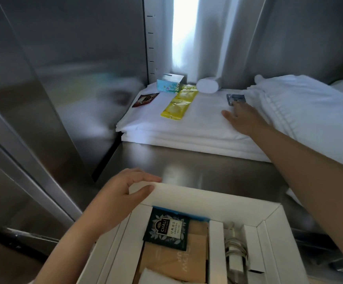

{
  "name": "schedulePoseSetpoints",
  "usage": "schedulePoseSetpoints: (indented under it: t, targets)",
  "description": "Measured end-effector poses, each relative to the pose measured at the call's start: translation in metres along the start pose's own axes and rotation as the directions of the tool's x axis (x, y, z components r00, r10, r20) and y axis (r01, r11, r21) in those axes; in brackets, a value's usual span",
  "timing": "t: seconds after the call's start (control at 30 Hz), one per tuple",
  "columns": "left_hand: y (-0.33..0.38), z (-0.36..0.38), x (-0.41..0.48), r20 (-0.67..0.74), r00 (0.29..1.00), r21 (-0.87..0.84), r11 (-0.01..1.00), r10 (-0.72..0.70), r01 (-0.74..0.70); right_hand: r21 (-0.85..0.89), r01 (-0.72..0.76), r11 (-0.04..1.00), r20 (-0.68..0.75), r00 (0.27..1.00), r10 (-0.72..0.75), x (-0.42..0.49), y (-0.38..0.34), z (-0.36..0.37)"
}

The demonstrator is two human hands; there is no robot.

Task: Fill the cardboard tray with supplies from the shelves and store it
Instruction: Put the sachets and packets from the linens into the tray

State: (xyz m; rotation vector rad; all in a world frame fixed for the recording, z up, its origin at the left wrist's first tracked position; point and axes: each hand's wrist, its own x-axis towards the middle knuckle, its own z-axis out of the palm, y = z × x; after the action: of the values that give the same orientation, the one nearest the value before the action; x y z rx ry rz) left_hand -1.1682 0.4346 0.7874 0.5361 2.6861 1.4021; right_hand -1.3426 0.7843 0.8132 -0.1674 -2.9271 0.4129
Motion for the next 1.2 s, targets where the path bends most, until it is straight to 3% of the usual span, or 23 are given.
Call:
schedulePoseSetpoints:
  t: [0.53, 1.2]
  targets:
    - [0.047, 0.052, -0.008, -0.073, 0.997, 0.029, 0.999, -0.024, 0.026, -0.029, 0.057, 0.998, 0.067, 0.996, -0.055, -0.011, 0.011, -0.023]
    - [0.063, 0.065, -0.008, -0.093, 0.991, -0.064, 0.994, -0.099, 0.093, 0.055, 0.099, 0.994, -0.114, 0.989, -0.093, -0.033, 0.014, -0.020]
